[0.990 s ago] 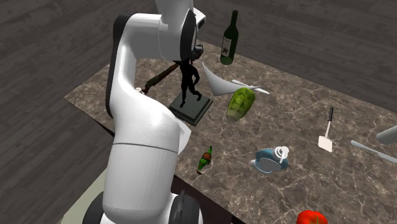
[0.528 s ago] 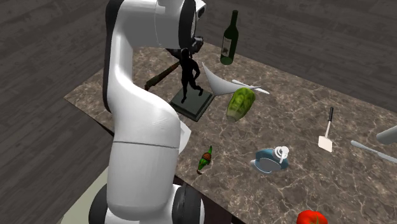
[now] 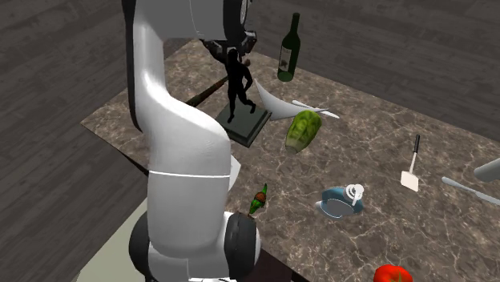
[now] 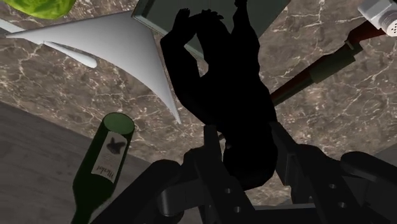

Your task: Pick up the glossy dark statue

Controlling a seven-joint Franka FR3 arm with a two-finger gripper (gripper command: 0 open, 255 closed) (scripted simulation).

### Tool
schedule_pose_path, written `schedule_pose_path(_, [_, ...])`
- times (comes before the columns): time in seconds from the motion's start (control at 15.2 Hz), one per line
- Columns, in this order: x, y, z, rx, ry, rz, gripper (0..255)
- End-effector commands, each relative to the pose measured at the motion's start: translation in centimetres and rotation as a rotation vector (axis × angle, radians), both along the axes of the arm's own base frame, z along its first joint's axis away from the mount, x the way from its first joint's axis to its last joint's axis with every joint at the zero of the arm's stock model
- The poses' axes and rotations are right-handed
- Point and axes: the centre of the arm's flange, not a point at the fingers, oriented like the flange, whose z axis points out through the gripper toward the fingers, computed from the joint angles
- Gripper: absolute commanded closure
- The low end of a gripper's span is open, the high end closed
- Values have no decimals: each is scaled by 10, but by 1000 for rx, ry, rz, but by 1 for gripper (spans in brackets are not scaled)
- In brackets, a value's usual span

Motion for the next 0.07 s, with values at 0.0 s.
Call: schedule_pose_path(0.0, [0, 0, 4, 0, -1, 0, 255])
